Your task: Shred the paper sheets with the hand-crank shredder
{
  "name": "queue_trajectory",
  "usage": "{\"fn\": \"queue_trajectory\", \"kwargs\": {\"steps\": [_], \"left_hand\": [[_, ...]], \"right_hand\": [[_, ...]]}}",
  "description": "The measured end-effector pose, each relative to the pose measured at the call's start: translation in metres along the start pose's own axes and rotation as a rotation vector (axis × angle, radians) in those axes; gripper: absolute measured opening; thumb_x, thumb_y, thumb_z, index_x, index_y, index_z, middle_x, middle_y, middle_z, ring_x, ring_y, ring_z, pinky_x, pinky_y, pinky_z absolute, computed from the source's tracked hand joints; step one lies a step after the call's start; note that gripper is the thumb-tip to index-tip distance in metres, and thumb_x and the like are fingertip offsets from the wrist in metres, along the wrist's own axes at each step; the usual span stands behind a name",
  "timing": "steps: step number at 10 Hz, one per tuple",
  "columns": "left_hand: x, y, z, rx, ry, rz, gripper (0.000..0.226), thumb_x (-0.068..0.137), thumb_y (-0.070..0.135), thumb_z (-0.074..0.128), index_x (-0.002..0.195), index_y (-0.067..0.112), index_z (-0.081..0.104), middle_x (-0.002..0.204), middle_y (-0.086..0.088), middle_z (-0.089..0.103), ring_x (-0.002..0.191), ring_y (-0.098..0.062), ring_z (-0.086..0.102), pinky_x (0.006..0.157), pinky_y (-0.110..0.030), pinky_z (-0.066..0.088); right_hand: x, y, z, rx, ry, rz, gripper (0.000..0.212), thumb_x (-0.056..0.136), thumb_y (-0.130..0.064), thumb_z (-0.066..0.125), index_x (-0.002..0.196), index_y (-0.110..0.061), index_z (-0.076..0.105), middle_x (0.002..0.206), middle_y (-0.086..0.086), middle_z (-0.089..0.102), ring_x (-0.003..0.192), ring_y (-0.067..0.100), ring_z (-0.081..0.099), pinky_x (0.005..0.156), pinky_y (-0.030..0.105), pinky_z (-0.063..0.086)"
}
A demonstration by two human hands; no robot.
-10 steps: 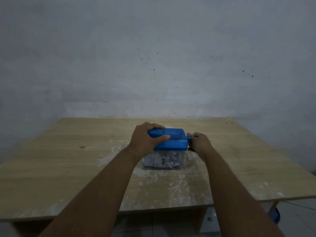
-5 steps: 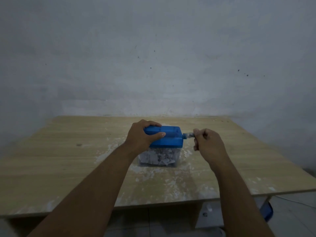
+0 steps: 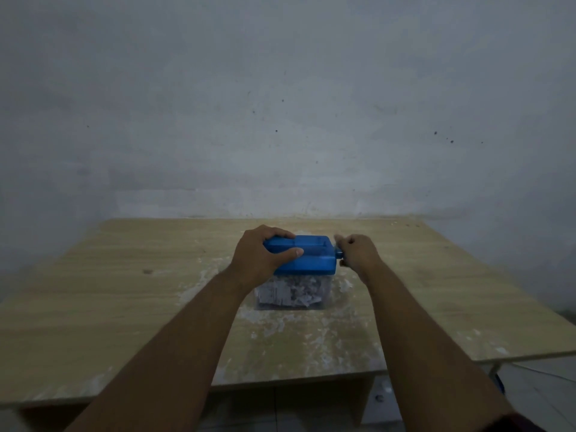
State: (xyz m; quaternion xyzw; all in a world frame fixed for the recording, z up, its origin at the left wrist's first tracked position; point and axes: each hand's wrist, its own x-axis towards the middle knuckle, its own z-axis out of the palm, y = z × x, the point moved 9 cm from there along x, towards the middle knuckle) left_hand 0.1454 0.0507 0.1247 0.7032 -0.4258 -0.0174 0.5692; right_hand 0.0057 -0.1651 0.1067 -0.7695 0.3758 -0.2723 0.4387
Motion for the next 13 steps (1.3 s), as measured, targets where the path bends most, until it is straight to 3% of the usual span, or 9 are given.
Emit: {"fn": "queue_trajectory", "kwargs": {"steps": [1,3,4,5,6,7,9,12,13], "left_hand": [[0.000,-0.001,0.000,-0.021,0.016,0.015,0.035,0.077,0.046,0.093,0.106,0.034,0.080,0.115,0.014,0.070,0.097,0.005,0.066,0.072,-0.017,0.059],[-0.001,0.002,0.001,0.014,0.030,0.058,0.037,0.077,0.053,0.091,0.108,0.036,0.079,0.117,0.010,0.070,0.104,-0.009,0.069,0.080,-0.028,0.064],[-0.006,0.008,-0.005,0.171,0.056,0.013,0.071,0.078,0.060,0.087,0.141,0.040,0.061,0.140,0.007,0.049,0.129,-0.012,0.045,0.099,-0.026,0.046],[-0.018,0.013,-0.015,0.224,0.108,-0.022,0.109,0.074,0.067,0.085,0.163,0.042,0.028,0.154,0.006,0.027,0.135,-0.011,0.022,0.108,-0.033,0.029],[-0.033,-0.004,-0.023,0.138,0.197,-0.076,0.117,0.070,0.080,0.079,0.164,0.038,0.024,0.159,0.005,0.029,0.144,-0.018,0.031,0.115,-0.042,0.036],[-0.059,-0.036,-0.018,-0.023,0.201,-0.293,0.120,0.068,0.088,0.071,0.164,0.031,0.028,0.162,0.000,0.036,0.144,-0.022,0.044,0.113,-0.049,0.049],[-0.086,-0.042,-0.001,-0.186,0.093,-0.369,0.061,0.101,0.061,0.054,0.152,0.027,0.050,0.132,0.012,0.062,0.106,0.001,0.060,0.076,-0.018,0.047],[-0.083,-0.052,-0.023,-0.208,0.130,-0.396,0.066,0.100,0.062,0.056,0.156,0.028,0.046,0.141,0.008,0.060,0.129,-0.016,0.059,0.095,-0.032,0.049],[-0.081,-0.060,-0.027,-0.223,0.129,-0.427,0.082,0.091,0.072,0.057,0.159,0.028,0.041,0.148,0.006,0.057,0.135,-0.019,0.057,0.100,-0.036,0.053]], "right_hand": [[-0.009,0.042,0.014,0.022,-0.023,0.102,0.033,0.106,-0.025,0.060,0.083,-0.003,0.066,0.078,0.017,0.071,0.072,0.030,0.069,0.086,0.060,0.060],[-0.051,0.064,0.005,0.012,0.075,0.105,0.041,0.106,-0.036,0.058,0.081,-0.004,0.068,0.073,0.014,0.071,0.072,0.033,0.071,0.076,0.049,0.060],[-0.061,0.056,0.002,-0.006,0.060,0.089,0.038,0.107,-0.040,0.056,0.088,-0.008,0.068,0.075,0.011,0.072,0.071,0.029,0.072,0.072,0.043,0.060],[-0.064,0.060,0.006,0.004,0.035,0.101,0.038,0.108,-0.047,0.051,0.104,-0.013,0.067,0.089,0.008,0.072,0.080,0.025,0.071,0.082,0.050,0.063],[-0.068,0.063,0.014,0.094,0.016,0.087,0.056,0.103,-0.064,0.044,0.140,-0.022,0.054,0.127,0.006,0.067,0.108,0.028,0.068,0.094,0.054,0.060],[-0.077,0.053,0.028,0.284,-0.068,0.047,0.076,0.090,-0.087,0.039,0.152,-0.043,0.041,0.148,-0.001,0.056,0.127,0.027,0.061,0.102,0.054,0.056],[-0.073,0.051,0.054,0.350,-0.125,0.075,0.095,0.062,-0.109,0.032,0.140,-0.057,0.051,0.133,-0.005,0.068,0.114,0.021,0.069,0.095,0.051,0.061],[-0.063,0.034,0.078,0.352,-0.172,0.037,0.107,0.059,-0.111,0.029,0.145,-0.052,0.048,0.142,-0.003,0.063,0.122,0.022,0.065,0.104,0.053,0.055],[-0.070,0.028,0.078,0.304,-0.188,0.099,0.103,0.067,-0.106,0.028,0.152,-0.050,0.042,0.146,0.001,0.060,0.120,0.026,0.065,0.096,0.051,0.060]]}}
